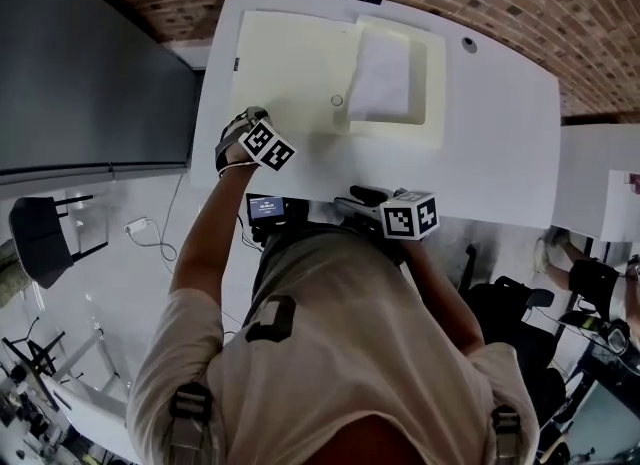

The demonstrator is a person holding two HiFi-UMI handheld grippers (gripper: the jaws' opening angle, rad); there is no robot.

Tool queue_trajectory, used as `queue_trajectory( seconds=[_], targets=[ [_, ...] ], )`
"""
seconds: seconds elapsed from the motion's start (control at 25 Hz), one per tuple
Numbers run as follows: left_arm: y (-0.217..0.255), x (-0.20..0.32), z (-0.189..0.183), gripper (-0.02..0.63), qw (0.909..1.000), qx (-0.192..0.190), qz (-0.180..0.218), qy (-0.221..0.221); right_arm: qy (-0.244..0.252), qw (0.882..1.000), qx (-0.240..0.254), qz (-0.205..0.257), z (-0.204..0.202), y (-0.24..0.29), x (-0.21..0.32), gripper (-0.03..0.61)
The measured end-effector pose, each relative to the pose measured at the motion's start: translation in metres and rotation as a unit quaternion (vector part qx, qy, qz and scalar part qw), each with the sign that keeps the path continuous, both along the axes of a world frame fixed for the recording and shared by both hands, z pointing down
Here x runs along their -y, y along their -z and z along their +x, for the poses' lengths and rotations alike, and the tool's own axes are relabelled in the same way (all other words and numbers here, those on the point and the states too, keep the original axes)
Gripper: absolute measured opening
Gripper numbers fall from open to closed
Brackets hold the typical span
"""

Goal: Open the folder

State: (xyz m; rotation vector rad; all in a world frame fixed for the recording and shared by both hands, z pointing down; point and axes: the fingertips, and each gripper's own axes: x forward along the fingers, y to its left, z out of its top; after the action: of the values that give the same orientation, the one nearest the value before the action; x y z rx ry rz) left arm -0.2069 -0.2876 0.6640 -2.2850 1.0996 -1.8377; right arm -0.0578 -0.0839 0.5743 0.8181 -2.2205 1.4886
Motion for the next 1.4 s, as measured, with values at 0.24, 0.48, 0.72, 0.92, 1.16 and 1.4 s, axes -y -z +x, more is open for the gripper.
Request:
queue_trajectory(
  seconds=[0.24, 0.48, 0.72, 0.92, 1.16, 1.4],
  targets=[
    [0.001, 0.001, -0.006, 0.005, 0.9997, -0.016, 0.014, -0.01, -0.004, 1.0, -0.016, -0.005, -0.016, -0.002, -0.012, 0.239],
    [0.013, -0.006, -0.022, 0.006, 0.9983, -0.044, 0.038, 0.007, 0.003, 0.999, -0.041, 0.006, -0.032, 0.002, -0.025, 0.239],
    [0.06, -0.015, -0.02, 0.006, 0.9875, -0.13, 0.077, 0.044, -0.006, 0.998, -0.055, 0.006, -0.033, 0.002, -0.035, 0.239],
    [0.097, -0.026, -0.013, 0.006, 0.9766, -0.177, 0.112, 0.046, -0.046, 0.998, -0.035, 0.03, -0.023, 0.015, -0.027, 0.118],
    [0.13, -0.075, -0.001, 0.006, 0.9504, -0.287, 0.092, 0.078, -0.07, 0.995, 0.006, 0.073, -0.005, 0.049, -0.008, 0.026],
    [0.158, -0.132, 0.038, 0.006, 0.9053, -0.416, 0.028, 0.083, -0.01, 0.987, -0.056, 0.15, 0.011, 0.07, -0.02, 0.017]
  ],
)
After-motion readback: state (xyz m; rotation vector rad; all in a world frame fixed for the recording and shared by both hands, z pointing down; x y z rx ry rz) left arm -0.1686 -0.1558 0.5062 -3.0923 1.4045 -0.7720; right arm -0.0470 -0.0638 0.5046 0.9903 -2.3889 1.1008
